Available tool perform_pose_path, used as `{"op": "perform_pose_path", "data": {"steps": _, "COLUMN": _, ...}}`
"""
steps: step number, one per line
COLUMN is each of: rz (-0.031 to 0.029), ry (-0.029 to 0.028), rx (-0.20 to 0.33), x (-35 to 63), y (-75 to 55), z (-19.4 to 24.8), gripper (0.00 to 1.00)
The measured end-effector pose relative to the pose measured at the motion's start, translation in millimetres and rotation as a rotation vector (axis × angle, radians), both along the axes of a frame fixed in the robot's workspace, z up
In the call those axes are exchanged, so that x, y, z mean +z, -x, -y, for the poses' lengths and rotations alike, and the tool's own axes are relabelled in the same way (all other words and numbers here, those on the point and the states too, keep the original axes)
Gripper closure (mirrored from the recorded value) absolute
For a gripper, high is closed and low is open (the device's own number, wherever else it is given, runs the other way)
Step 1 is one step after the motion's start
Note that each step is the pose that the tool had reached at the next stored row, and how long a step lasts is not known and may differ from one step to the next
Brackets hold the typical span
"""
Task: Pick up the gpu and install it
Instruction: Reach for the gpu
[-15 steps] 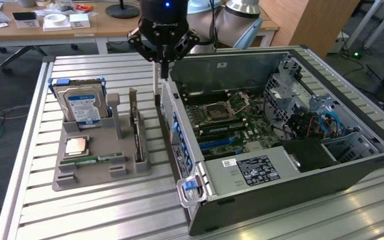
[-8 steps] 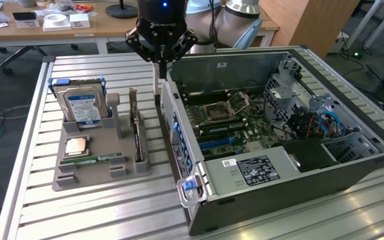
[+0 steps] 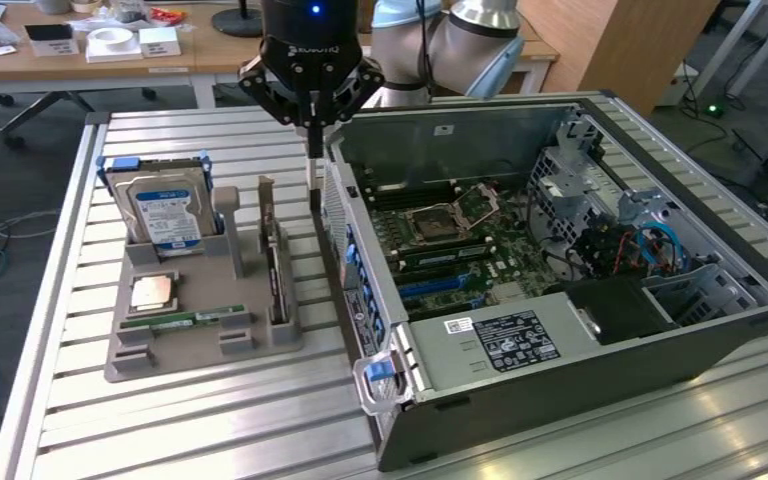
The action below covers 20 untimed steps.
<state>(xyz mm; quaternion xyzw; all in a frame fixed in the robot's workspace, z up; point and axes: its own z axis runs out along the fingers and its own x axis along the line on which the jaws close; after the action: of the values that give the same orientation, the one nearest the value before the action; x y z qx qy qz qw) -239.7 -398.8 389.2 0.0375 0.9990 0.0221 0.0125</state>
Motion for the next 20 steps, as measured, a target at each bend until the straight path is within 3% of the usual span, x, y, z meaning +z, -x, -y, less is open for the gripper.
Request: {"op": "perform_pose_path", "data": {"steps": 20, "rz": 0.0001, "ry": 0.0000, "rx": 0.000, "x": -1.7, "y": 32.6, "z": 0.0, "gripper": 0.89}}
